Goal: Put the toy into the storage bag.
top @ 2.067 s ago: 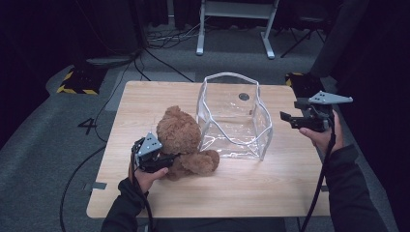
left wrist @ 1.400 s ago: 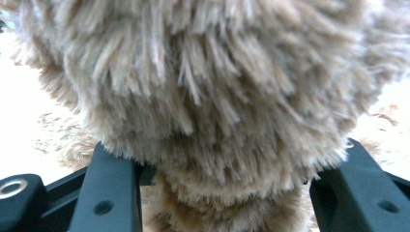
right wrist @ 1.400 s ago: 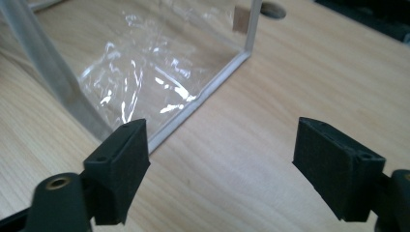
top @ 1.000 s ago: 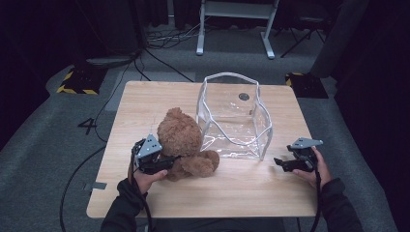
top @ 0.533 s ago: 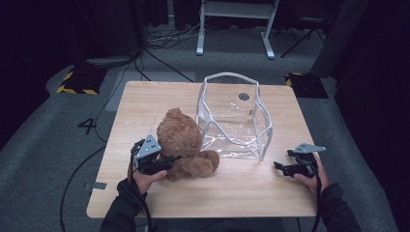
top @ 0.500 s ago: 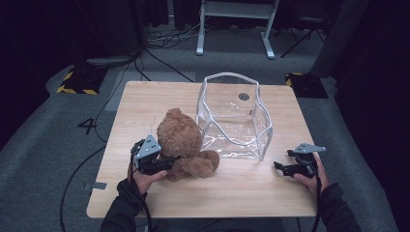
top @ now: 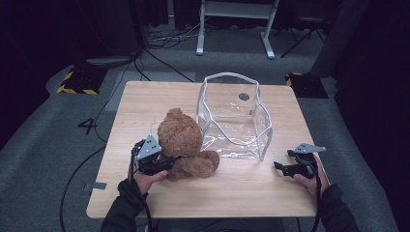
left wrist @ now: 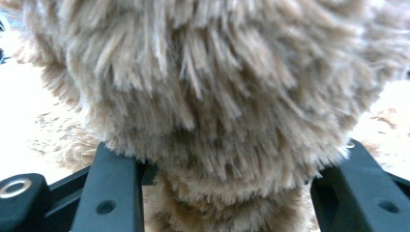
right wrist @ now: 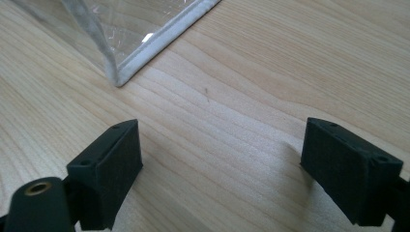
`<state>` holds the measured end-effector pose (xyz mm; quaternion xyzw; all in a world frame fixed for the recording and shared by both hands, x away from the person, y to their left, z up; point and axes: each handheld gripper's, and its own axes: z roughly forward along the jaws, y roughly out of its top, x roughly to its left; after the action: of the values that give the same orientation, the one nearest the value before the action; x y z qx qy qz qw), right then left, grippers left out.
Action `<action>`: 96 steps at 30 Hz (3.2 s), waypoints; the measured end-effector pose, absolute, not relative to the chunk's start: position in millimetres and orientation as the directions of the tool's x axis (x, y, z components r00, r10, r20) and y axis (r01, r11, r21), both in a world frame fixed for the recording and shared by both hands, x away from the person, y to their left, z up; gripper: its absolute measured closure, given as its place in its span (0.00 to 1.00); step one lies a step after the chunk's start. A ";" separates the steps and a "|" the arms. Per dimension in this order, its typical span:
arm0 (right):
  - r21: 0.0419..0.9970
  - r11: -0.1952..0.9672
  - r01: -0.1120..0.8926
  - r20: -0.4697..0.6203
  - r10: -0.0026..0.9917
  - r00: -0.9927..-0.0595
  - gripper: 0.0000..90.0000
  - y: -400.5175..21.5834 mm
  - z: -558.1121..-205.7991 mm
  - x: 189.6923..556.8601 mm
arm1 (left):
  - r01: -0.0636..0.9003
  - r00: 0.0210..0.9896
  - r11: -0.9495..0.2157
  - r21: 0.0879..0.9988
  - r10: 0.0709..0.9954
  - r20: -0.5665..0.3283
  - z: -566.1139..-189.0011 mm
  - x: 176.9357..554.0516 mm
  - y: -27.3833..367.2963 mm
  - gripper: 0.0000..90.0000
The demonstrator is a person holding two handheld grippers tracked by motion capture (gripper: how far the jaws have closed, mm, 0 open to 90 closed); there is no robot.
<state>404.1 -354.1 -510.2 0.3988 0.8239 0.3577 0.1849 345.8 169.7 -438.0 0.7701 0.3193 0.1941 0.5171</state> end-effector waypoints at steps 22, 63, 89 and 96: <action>0.737 0.426 0.525 -0.020 0.789 -0.614 0.16 -354.1 -510.3 404.2 | 0.165 0.708 -0.181 0.969 0.706 0.011 -405.1 314.9 169.8 0.58; 0.737 0.426 0.525 -0.019 0.790 -0.613 0.16 -354.1 -510.3 404.1 | 0.046 0.663 -0.118 0.992 0.746 0.058 -361.4 304.9 195.1 0.59; 0.737 0.425 0.526 -0.019 0.791 -0.612 0.16 -354.1 -510.3 404.0 | -0.071 0.642 -0.104 0.992 0.756 0.125 -304.6 303.7 203.4 0.59; 0.737 0.425 0.526 -0.019 0.791 -0.612 0.16 -354.0 -510.3 403.9 | -0.097 0.631 -0.122 0.988 0.760 0.155 -287.7 307.6 202.7 0.60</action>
<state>403.9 -354.0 -510.3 0.3997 0.8234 0.3577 0.1851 307.6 202.7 -287.7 0.6626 0.2502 0.3490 0.6136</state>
